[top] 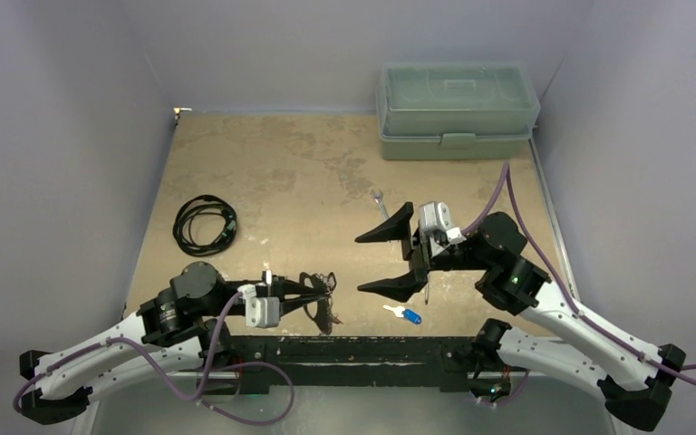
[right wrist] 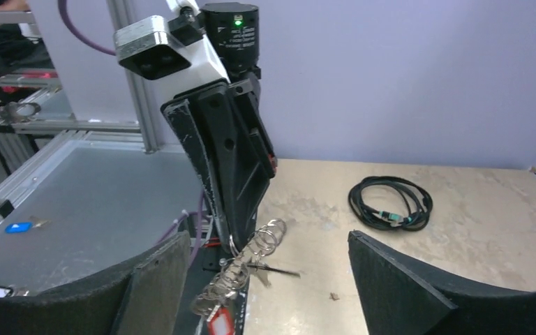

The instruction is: Put the keys on the keyring

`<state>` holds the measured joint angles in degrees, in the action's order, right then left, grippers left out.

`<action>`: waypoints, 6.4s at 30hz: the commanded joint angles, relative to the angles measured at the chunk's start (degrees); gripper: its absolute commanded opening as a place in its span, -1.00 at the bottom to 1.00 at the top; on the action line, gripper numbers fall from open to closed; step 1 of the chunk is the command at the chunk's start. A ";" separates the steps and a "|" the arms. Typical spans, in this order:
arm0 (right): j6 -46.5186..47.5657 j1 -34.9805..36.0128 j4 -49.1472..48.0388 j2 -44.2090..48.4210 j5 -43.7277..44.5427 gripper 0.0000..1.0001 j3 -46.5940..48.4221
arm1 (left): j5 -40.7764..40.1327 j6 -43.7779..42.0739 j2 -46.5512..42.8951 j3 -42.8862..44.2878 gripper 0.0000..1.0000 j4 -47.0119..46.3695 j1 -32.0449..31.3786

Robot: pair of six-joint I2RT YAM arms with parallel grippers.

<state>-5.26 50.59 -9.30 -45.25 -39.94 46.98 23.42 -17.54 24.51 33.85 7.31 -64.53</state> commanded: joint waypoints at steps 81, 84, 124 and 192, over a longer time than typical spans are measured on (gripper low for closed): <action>1.60 12.17 -13.66 -6.07 7.26 -0.51 -7.83 | 2.86 5.10 -1.74 -3.08 -1.00 -13.26 2.31; 1.65 12.17 -13.73 -6.31 7.12 -0.54 -7.53 | 2.87 5.14 -1.84 -3.04 -1.00 -13.21 2.31; 1.39 12.25 -16.54 -7.75 2.85 -1.00 -6.34 | 2.85 6.24 -1.71 -3.61 -1.00 -14.33 2.57; 12.45 12.43 44.63 -15.97 26.15 -1.00 23.80 | -3.55 9.10 14.81 9.20 -0.39 7.64 2.57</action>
<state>4.54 62.63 40.32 -63.11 -8.71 72.40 13.82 -10.83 40.97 44.31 22.31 -62.24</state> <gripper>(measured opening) 0.005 0.338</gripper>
